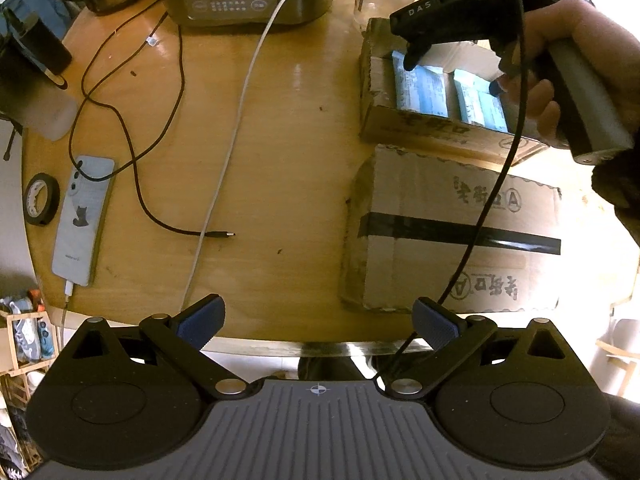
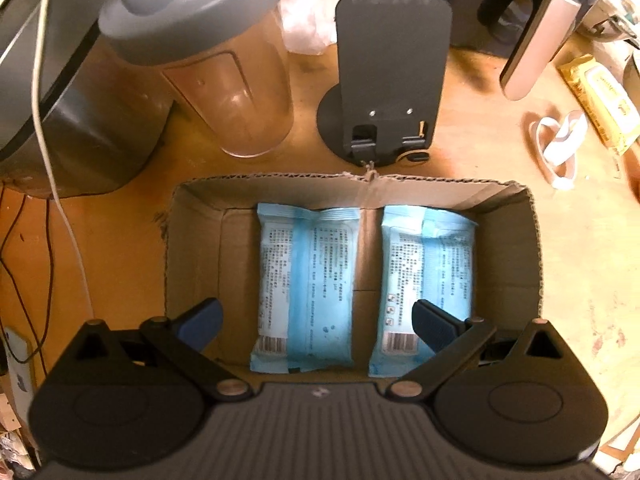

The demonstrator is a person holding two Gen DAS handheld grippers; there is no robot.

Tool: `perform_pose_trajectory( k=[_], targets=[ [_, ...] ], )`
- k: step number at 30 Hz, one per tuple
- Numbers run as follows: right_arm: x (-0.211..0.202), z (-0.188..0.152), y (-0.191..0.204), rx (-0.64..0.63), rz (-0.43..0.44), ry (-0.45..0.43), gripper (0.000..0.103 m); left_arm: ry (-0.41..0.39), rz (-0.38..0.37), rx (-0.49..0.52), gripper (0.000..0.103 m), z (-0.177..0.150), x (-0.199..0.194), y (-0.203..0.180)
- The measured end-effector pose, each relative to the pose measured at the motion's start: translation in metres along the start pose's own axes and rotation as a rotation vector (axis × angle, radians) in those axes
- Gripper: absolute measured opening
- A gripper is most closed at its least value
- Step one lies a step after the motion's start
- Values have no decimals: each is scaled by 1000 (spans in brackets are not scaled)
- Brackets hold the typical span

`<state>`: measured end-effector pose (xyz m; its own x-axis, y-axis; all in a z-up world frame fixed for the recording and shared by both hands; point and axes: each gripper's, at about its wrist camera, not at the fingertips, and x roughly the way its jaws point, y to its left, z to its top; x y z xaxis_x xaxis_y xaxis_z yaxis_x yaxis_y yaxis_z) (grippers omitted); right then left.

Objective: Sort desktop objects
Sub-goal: 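Lift the open right gripper up out of the box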

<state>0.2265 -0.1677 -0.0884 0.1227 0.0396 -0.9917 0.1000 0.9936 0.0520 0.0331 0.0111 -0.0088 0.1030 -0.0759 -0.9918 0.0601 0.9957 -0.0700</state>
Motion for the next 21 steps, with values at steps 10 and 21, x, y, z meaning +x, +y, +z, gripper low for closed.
perform_pose_trajectory(
  k=[10, 21],
  targets=[
    [-16, -1, 2, 6, 21, -25, 103, -9, 1, 8, 103, -1, -3, -6],
    [-13, 0, -3, -3, 30, -17, 103, -14, 4, 6, 103, -1, -3, -11]
  ],
)
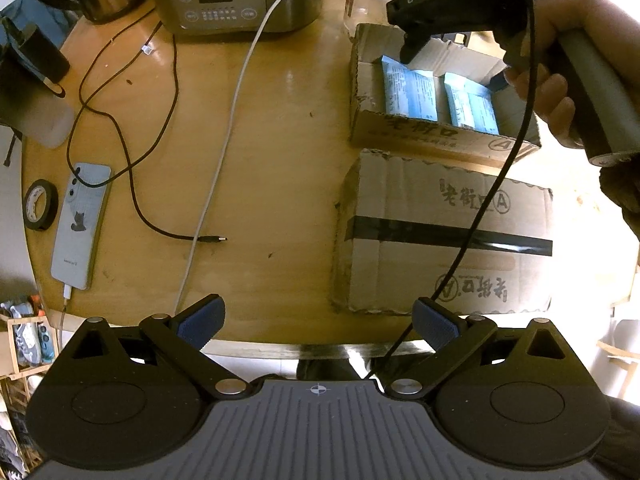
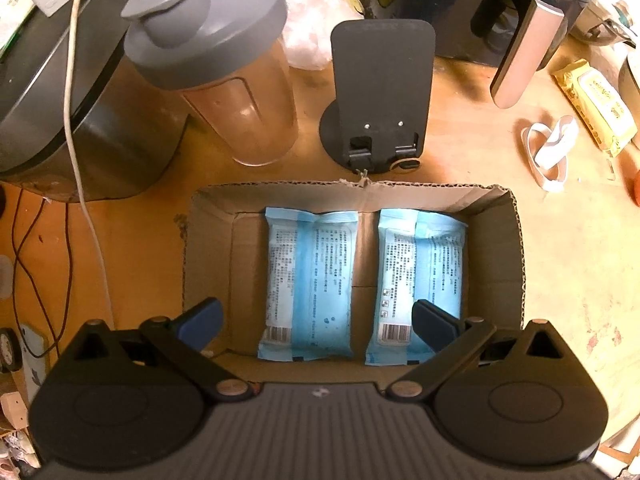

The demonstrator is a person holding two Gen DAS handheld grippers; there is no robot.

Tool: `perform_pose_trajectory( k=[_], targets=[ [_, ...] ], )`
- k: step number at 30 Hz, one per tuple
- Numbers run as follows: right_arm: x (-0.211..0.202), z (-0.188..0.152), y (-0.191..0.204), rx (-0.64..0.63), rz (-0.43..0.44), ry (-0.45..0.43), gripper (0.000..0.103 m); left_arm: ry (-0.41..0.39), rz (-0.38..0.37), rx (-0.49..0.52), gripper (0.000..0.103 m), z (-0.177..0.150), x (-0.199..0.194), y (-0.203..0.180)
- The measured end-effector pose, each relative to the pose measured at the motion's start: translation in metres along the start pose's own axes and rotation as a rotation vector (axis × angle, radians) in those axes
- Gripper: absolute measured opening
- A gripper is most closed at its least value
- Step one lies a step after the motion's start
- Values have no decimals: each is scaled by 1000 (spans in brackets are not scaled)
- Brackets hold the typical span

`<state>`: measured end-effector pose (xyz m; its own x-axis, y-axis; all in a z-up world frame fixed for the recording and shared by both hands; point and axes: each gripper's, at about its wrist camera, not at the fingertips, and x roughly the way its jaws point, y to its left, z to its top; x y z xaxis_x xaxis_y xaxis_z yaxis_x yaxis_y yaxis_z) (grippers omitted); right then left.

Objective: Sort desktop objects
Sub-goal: 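Lift the open right gripper up out of the box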

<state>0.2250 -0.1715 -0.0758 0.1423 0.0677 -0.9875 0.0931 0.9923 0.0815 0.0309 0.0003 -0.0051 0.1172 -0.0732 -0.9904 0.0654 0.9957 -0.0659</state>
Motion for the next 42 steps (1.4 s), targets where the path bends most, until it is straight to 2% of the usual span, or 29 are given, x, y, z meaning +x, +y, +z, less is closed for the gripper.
perform_pose_trajectory(
  k=[42],
  targets=[
    [-6, -6, -70, 39, -60, -4, 103, -13, 0, 19, 103, 2, -2, -19]
  ],
)
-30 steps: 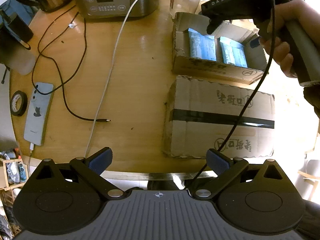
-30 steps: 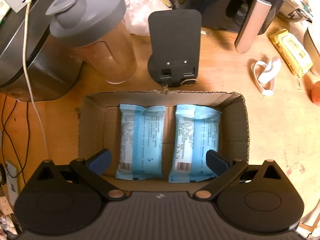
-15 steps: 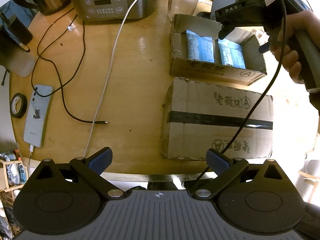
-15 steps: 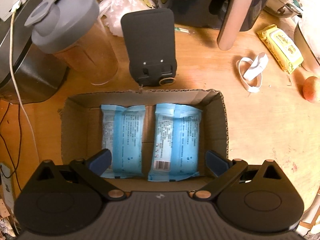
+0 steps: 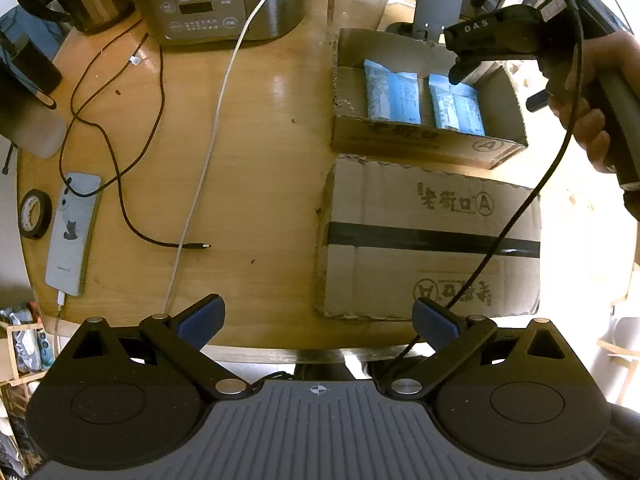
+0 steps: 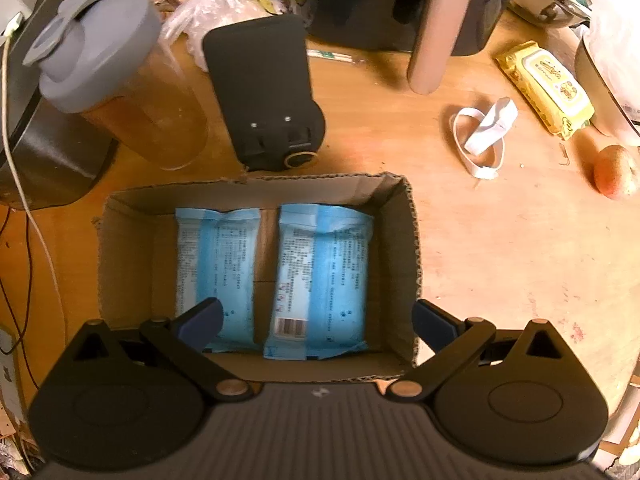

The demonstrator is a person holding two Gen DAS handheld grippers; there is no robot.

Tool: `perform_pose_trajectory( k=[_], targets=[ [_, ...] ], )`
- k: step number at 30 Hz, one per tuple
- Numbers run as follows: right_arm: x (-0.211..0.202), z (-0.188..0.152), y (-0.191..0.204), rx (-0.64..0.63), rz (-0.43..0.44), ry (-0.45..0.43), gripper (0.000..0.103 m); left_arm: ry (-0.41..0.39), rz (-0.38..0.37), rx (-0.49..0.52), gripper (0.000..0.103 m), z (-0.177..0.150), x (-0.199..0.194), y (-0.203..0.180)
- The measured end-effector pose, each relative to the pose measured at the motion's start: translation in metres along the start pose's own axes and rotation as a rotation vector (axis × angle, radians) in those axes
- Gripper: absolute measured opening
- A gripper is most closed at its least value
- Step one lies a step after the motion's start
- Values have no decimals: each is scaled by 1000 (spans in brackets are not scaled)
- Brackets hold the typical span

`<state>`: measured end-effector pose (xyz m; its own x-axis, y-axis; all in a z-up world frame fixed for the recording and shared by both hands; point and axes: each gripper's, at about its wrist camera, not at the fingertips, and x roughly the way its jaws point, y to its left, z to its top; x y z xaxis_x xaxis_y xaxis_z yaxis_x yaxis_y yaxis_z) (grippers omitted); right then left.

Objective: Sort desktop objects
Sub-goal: 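Lift the open right gripper up out of the box, then move the right gripper back toward the taped cardboard box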

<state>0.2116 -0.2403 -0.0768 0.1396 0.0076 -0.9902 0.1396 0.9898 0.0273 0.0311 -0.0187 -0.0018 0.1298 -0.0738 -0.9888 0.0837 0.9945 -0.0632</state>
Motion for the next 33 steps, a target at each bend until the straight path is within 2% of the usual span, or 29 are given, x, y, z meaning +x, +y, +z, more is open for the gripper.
perform_pose_trajectory(
  k=[21, 33],
  targets=[
    [-3, 3, -50, 44, -31, -7, 103, -3, -3, 44, 103, 7, 2, -23],
    [-4, -2, -60, 58, -25, -11, 103, -2, 3, 52, 103, 12, 5, -26]
  ],
)
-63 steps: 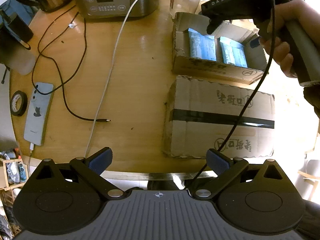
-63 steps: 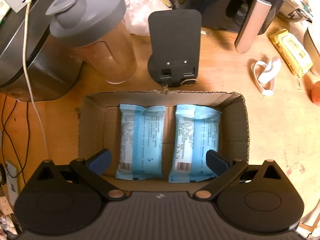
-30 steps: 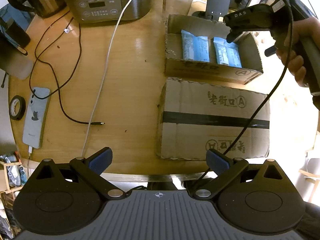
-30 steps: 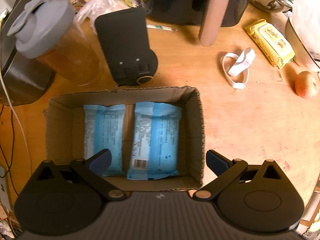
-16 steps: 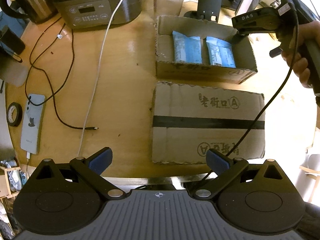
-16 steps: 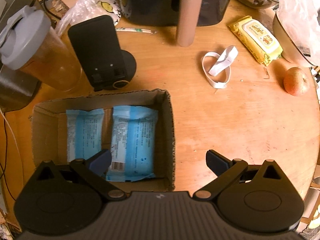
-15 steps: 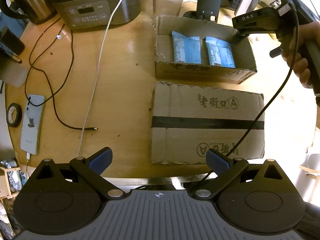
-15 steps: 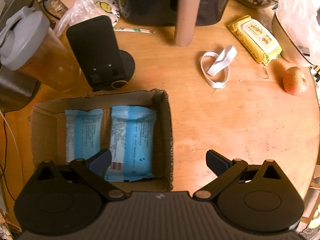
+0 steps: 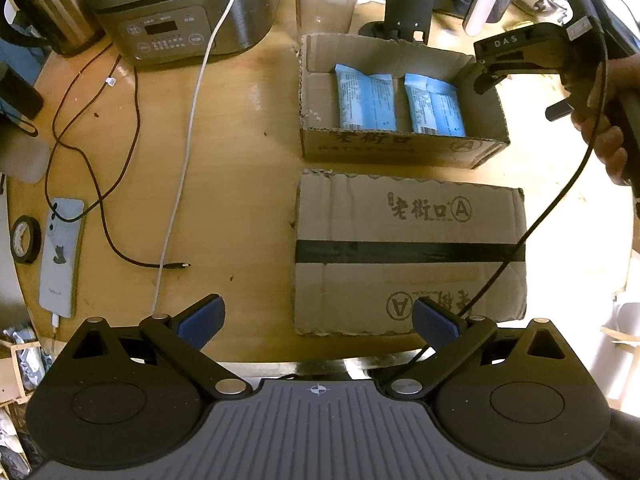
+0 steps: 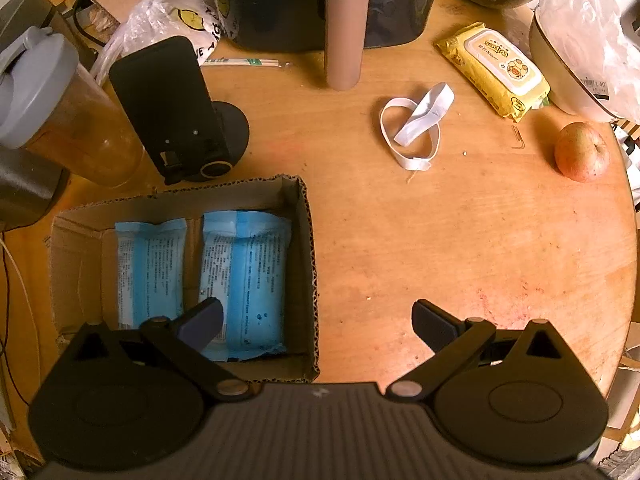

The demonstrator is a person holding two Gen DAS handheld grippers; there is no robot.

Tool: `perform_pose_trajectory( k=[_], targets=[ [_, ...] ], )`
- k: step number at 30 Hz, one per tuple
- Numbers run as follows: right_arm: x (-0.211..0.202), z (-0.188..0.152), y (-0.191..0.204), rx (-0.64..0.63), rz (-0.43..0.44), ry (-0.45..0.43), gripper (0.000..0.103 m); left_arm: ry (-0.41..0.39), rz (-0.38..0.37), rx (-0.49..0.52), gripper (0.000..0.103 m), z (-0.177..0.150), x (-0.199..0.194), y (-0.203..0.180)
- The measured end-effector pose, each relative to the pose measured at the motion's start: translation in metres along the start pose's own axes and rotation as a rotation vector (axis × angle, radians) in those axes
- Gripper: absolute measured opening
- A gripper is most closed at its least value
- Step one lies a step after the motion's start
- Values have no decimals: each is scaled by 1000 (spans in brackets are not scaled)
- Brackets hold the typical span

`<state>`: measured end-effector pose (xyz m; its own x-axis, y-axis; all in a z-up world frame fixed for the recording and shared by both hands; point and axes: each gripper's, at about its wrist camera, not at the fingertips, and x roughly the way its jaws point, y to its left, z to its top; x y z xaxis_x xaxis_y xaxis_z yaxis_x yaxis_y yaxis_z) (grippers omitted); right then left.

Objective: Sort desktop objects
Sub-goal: 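Move the right gripper back toward the taped cardboard box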

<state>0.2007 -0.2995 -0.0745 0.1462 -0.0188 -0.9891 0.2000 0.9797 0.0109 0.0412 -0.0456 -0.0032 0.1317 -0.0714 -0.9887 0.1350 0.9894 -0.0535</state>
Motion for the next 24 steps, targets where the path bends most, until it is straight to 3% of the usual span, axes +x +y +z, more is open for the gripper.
perform_pose_trajectory(
  k=[24],
  targets=[
    [-17, -35, -9, 6, 19, -2, 103, -8, 0, -1, 103, 19, 10, 3]
  ],
)
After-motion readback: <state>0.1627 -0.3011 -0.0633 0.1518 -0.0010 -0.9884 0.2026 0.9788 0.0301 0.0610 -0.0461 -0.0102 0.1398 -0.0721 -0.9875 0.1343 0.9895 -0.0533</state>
